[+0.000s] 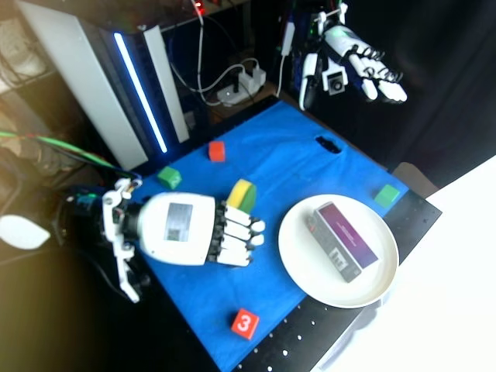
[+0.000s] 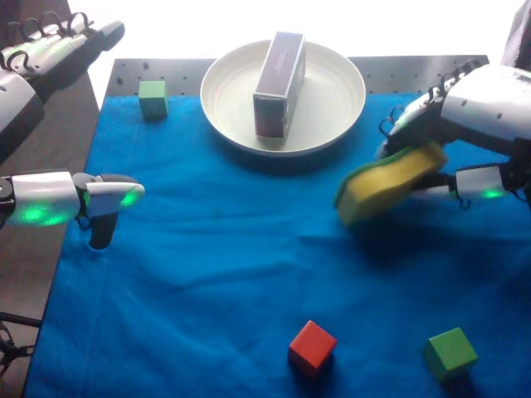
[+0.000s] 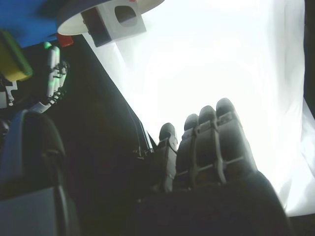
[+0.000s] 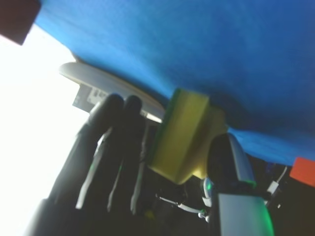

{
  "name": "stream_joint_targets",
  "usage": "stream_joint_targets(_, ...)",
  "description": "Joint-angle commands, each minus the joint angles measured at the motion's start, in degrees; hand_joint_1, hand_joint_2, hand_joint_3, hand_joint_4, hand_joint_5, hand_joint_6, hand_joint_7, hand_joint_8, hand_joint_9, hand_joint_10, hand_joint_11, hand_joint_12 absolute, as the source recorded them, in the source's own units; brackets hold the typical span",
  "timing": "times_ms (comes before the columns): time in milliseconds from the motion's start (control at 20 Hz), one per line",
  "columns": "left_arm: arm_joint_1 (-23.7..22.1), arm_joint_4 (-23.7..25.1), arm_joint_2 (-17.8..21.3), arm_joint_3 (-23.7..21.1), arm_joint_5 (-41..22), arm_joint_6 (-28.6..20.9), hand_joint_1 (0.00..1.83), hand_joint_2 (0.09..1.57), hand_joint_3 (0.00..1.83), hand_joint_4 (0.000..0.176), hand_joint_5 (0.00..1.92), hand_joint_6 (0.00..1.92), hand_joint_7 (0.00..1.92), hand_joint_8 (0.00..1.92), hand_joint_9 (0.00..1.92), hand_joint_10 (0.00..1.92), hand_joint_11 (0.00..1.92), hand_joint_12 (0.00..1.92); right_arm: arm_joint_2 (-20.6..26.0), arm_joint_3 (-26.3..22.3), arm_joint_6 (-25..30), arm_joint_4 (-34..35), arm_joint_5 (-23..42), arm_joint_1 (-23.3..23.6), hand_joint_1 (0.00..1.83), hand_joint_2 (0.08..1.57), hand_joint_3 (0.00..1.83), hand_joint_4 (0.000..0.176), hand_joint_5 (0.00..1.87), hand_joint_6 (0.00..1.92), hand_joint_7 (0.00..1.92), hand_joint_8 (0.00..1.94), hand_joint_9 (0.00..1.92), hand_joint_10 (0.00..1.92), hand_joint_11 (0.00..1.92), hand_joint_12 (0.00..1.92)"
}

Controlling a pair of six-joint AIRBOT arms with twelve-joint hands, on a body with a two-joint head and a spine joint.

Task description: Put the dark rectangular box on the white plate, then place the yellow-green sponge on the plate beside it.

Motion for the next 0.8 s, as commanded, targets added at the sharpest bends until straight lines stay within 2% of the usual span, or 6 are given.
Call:
stream_joint_targets(0,-0.5,0.3,-0.2,0.0,-7.1,-0.4,0.77,0.86,0.0,0.124,0.03,0.0,0.0,0.0,0.0,0.0,0.0,0.0,0.0,0.2,0.1,1.9,6.3,1.3,1.16,1.11,0.0,0.0,0.98,1.01,0.96,1.22,0.87,1.63,0.79,1.91)
stream_joint_targets(150,-0.1,0.2,-0.2,0.0,-7.2,-0.6,0.8,0.88,0.01,0.103,0.02,0.0,0.0,0.0,0.0,0.0,0.0,0.0,0.0,0.8,0.1,3.1,6.4,3.0,1.24,1.1,0.0,0.0,0.9,1.07,1.12,0.9,1.01,1.36,0.87,1.77)
stream_joint_targets(200,0.0,0.1,-0.2,0.0,-7.2,-0.8,0.81,0.89,0.01,0.105,0.02,0.0,0.0,0.0,0.0,0.0,0.0,0.0,0.0,1.0,0.1,3.5,6.5,3.8,1.16,1.13,0.0,0.0,0.92,1.09,1.04,1.1,1.02,1.48,0.9,1.81)
stream_joint_targets(350,0.2,0.1,-0.3,0.0,-7.4,-1.0,0.81,0.9,0.01,0.107,0.01,0.0,0.0,0.0,0.0,0.0,0.0,0.0,-1.1,2.7,0.1,5.2,6.5,6.8,1.18,1.08,0.0,0.0,1.03,0.89,1.13,0.92,1.1,1.22,0.86,1.56)
stream_joint_targets(600,0.2,0.1,-0.7,0.0,-7.4,-1.1,0.84,0.91,0.01,0.094,0.01,0.0,0.0,0.0,0.0,0.0,0.0,0.0,-6.3,8.5,0.1,5.3,4.6,11.3,1.15,1.11,0.0,0.0,0.97,1.01,0.97,1.16,0.92,1.52,0.81,1.84)
stream_joint_targets(750,0.3,0.2,-0.8,0.0,-7.2,-1.3,0.8,0.91,0.01,0.082,0.0,0.0,0.0,0.0,0.0,0.0,0.0,0.0,-9.1,11.4,0.0,5.3,1.9,13.6,1.15,1.11,0.0,0.0,0.98,1.0,1.04,1.02,1.0,1.38,0.85,1.72)
